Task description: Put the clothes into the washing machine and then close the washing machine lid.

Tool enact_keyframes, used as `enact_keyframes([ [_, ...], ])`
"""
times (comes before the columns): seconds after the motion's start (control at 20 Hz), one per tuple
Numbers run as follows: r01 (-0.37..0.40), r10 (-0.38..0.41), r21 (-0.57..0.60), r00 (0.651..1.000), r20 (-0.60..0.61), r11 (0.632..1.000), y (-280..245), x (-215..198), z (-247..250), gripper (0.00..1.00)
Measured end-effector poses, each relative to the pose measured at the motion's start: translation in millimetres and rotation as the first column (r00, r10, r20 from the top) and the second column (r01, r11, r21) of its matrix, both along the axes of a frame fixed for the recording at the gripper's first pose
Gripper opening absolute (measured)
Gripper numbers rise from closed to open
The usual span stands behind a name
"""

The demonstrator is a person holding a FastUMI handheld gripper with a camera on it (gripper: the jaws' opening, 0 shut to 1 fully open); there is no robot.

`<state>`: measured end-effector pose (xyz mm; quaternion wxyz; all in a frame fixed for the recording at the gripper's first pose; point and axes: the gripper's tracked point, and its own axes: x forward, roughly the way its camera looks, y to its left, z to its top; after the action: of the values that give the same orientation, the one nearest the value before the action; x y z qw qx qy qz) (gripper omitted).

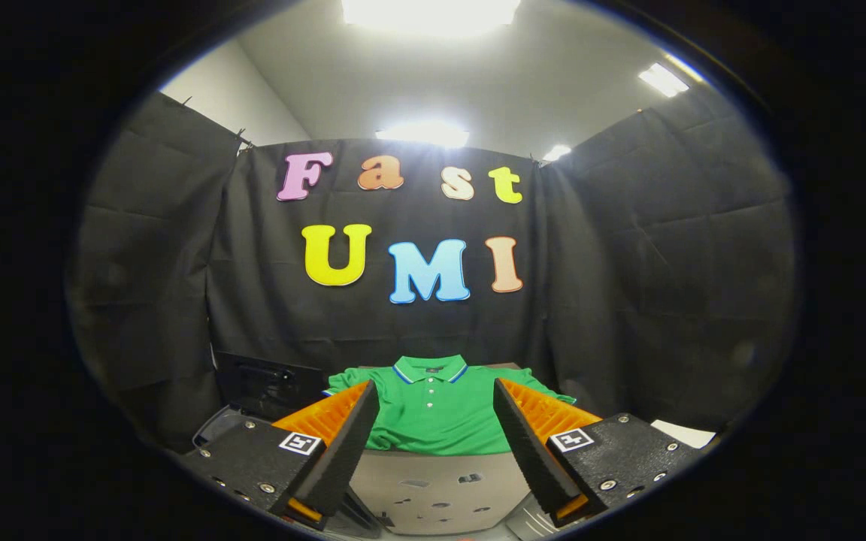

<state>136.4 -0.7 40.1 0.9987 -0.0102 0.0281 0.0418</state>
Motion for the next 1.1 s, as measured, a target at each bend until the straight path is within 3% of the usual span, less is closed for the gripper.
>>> enact_keyframes([
  [0.55,-0.058,0.053,-0.029,0.989,-0.14,0.998,2,106,-35,0.95],
  [1.1,-0.1,0.08,-0.038,0.93,-0.359,0.994,8,192,-97,0.95],
])
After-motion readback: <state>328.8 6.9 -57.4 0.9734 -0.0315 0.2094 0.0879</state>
